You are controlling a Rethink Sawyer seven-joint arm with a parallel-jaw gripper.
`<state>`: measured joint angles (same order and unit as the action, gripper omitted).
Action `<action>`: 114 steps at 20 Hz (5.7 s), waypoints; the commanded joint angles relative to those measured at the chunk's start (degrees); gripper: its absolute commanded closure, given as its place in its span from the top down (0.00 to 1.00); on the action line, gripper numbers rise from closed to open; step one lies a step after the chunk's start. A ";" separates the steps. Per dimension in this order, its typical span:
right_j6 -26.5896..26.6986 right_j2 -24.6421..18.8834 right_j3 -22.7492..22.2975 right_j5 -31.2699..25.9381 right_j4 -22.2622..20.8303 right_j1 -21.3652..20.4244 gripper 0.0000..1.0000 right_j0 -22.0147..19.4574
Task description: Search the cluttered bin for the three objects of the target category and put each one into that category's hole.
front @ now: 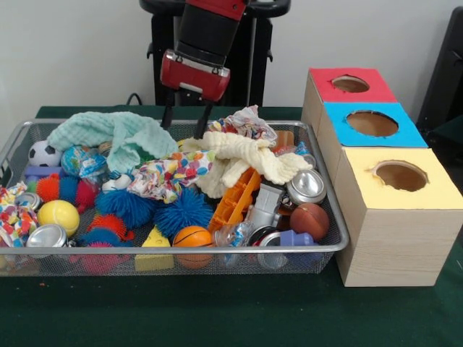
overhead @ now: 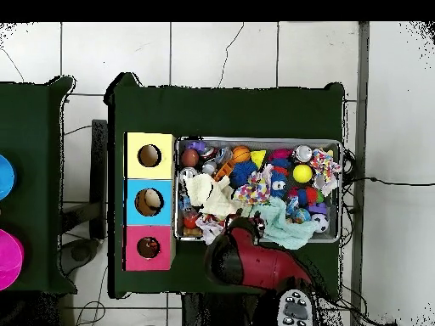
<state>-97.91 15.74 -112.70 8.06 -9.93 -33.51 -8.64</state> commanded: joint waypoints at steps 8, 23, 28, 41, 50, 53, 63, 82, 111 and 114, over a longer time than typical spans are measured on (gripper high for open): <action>-18.46 -9.68 -9.24 10.55 5.97 9.98 1.00 -2.16; -10.11 -22.14 5.17 18.23 -5.19 21.32 1.00 -12.61; -7.27 -20.63 9.65 17.89 -7.11 21.85 1.00 -12.10; -3.60 -9.43 11.51 16.81 -3.24 15.64 1.00 -7.05; -4.80 1.79 9.64 27.19 -0.28 14.24 1.00 -3.58; -6.34 1.15 9.26 28.59 -2.69 14.12 1.00 -5.60; -7.19 -0.99 9.22 31.49 -4.06 14.54 1.00 -9.29; -8.77 -16.18 11.57 13.74 -6.08 12.04 1.00 -15.47; -7.85 -11.24 11.88 15.21 -4.53 11.60 0.00 -12.93; -7.48 -11.44 12.00 14.06 -5.37 11.48 0.00 -13.78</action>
<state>-97.94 6.30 -108.75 22.65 -16.87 -22.50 -21.81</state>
